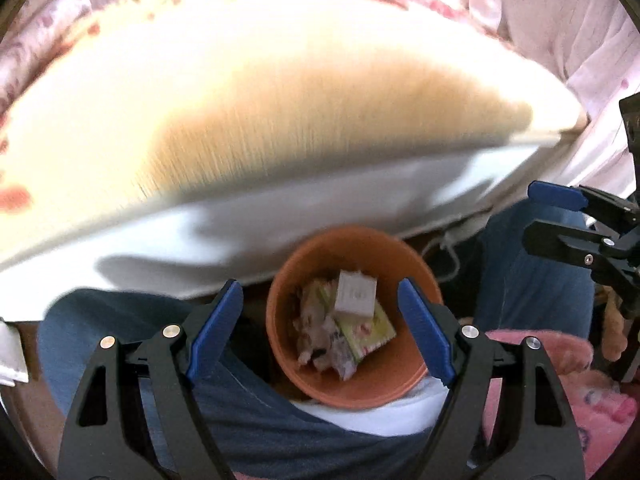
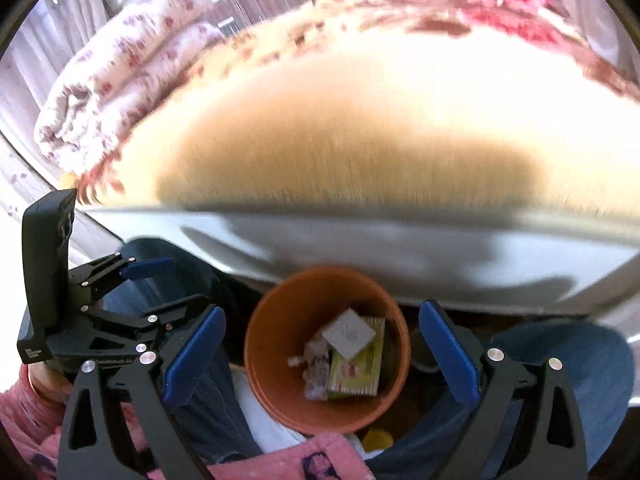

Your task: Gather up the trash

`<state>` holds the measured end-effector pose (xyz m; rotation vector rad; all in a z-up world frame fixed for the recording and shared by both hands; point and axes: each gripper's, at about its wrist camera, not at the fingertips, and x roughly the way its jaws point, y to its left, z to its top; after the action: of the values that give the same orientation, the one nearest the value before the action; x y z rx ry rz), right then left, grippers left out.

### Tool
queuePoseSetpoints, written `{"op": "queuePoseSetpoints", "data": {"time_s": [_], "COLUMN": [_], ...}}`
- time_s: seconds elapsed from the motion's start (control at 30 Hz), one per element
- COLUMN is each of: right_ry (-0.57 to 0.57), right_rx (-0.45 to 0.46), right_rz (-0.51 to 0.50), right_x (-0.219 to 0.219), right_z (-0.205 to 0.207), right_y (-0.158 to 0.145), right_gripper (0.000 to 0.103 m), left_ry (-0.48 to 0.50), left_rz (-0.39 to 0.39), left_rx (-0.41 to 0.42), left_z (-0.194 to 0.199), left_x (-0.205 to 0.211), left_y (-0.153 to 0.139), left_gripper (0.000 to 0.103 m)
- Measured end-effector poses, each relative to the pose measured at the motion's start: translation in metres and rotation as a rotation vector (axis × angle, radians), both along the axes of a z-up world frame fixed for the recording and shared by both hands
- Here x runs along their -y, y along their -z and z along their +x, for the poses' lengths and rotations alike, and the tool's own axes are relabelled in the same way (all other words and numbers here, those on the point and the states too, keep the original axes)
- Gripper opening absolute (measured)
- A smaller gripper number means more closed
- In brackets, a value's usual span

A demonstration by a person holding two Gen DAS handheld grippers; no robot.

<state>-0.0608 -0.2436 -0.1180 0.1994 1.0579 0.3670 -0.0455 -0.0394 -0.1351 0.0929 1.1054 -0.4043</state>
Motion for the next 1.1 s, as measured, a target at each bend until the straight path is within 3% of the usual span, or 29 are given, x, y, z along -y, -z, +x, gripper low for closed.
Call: {"op": "queuePoseSetpoints", "data": {"time_s": [0.13,0.23,0.4,0.63,1.1], "right_ry": [0.018,0.046,0.102,0.113,0.094], "right_rx": [0.111,0.213,0.345,0.426,0.441], "right_rz": [-0.011,-0.038,-0.046,-0.032,-0.032], "right_x": [0.003,0.007,0.018,0.021,0.013], "right_z": [0.002,0.004,0.010,0.015,0.014], "right_y": [-0.037,-0.064,-0.105,-0.130,-0.133], "right_gripper": [0.097,0.097,0.098,0.098,0.098], "left_ry": [-0.040,-0.099,-0.179,-0.252,-0.319], "left_rz": [-0.008,-0.001,-0.007,-0.030,-0.024], "left_rx": [0.117,0.225,0.384,0.456,0.503], "left_z": [0.005,0.011,0.020,0.027,0.021], "left_x": [-0.004,-0.009,-0.015,-0.021,-0.025], "left_y": [-0.040,-0.069,-0.119,-0.146,-0.156], "left_gripper": [0.078,0.090,0.092,0.092,0.092]}}
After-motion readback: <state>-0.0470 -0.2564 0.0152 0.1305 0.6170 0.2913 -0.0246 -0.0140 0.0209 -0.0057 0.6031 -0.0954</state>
